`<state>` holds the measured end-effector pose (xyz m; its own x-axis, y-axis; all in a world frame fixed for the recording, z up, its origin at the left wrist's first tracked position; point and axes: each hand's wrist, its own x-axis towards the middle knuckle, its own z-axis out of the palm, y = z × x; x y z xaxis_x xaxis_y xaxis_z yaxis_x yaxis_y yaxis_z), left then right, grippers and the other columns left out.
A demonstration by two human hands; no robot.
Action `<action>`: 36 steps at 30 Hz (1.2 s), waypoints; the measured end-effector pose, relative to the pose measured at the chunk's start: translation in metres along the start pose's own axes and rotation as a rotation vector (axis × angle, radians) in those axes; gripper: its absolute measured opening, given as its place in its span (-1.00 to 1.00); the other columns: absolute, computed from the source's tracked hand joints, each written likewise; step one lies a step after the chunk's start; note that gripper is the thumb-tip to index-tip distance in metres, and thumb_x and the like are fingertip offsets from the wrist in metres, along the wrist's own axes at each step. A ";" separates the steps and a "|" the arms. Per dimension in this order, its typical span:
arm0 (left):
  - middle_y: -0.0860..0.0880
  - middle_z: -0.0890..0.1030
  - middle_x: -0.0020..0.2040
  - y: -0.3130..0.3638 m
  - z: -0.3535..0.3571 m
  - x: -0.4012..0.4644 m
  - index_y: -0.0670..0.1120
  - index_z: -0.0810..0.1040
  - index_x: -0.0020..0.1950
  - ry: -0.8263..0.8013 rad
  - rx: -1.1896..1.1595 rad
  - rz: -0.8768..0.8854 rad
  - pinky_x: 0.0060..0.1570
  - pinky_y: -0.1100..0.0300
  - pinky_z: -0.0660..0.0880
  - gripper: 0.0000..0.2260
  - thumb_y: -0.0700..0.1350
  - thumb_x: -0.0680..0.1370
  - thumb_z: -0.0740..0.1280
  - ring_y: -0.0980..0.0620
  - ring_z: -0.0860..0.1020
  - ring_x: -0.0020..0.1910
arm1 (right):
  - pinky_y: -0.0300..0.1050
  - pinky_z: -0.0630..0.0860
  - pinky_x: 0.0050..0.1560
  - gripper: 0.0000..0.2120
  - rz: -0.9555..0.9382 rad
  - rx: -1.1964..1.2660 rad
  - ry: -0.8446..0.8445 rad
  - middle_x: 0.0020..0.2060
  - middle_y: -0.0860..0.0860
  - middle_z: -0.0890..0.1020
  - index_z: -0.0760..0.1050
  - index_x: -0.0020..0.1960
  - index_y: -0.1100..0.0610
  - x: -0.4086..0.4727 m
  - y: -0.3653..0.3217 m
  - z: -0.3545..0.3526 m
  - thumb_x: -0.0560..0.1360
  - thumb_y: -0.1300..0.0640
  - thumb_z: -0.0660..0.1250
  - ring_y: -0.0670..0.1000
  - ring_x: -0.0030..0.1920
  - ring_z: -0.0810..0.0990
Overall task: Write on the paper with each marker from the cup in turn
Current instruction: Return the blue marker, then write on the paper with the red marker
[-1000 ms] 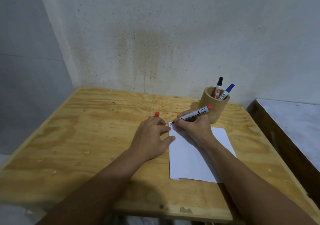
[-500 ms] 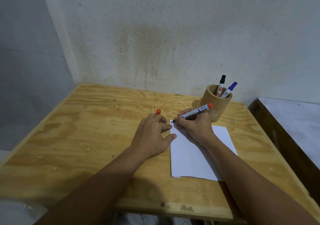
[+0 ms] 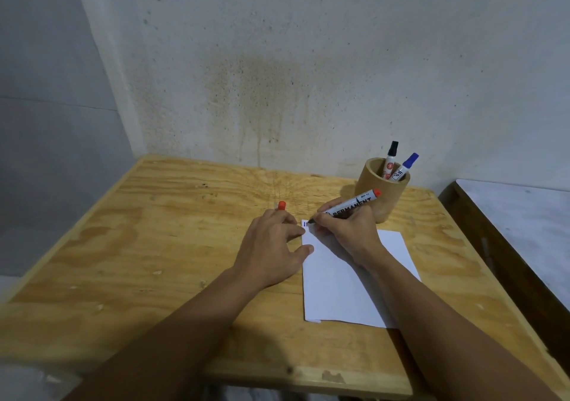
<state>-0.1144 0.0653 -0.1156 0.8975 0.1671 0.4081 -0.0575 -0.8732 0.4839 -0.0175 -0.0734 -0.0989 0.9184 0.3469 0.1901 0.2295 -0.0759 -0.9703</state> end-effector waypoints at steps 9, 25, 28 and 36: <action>-0.07 0.50 0.11 -0.006 -0.011 0.041 -0.11 0.56 0.17 0.027 -0.142 -0.232 0.06 0.17 0.46 -0.73 -0.30 0.49 0.33 -0.04 0.50 0.09 | -0.01 0.67 -0.22 -0.87 0.083 0.288 0.040 -0.27 0.21 0.63 0.50 -0.17 0.28 0.002 -0.024 -0.011 0.42 0.45 0.41 0.13 -0.29 0.68; -0.22 0.62 -0.17 0.040 -0.033 0.060 -0.28 0.59 -0.13 -0.023 -1.331 -0.660 -0.25 0.27 0.62 -0.91 -0.42 0.47 0.33 0.00 0.65 -0.30 | -0.12 0.50 -0.36 -0.66 -0.029 0.185 0.045 -0.26 0.16 0.68 0.52 0.04 0.44 -0.007 -0.057 -0.037 0.40 0.23 0.50 0.09 -0.31 0.69; -0.23 0.63 -0.18 0.048 -0.035 0.062 -0.30 0.58 -0.09 -0.048 -1.323 -0.641 -0.31 0.30 0.60 -0.93 -0.40 0.46 0.34 0.02 0.65 -0.35 | -0.15 0.35 -0.41 -0.74 -0.019 0.184 0.026 -0.46 -0.02 0.59 0.56 -0.03 0.45 -0.007 -0.061 -0.045 0.43 0.26 0.49 -0.06 -0.47 0.52; -0.24 0.66 -0.21 0.076 -0.035 0.068 -0.30 0.62 -0.09 -0.047 -1.308 -0.547 -0.26 0.21 0.64 -0.91 -0.32 0.42 0.42 -0.05 0.67 -0.30 | -0.18 0.39 -0.34 -0.70 -0.010 0.103 0.049 -0.33 0.14 0.51 0.55 -0.06 0.41 -0.002 -0.077 -0.062 0.55 0.12 0.36 -0.03 -0.34 0.46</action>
<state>-0.0730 0.0262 -0.0243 0.9500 0.3032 -0.0747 -0.0370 0.3469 0.9372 -0.0173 -0.1264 -0.0151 0.9314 0.3011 0.2045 0.2067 0.0250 -0.9781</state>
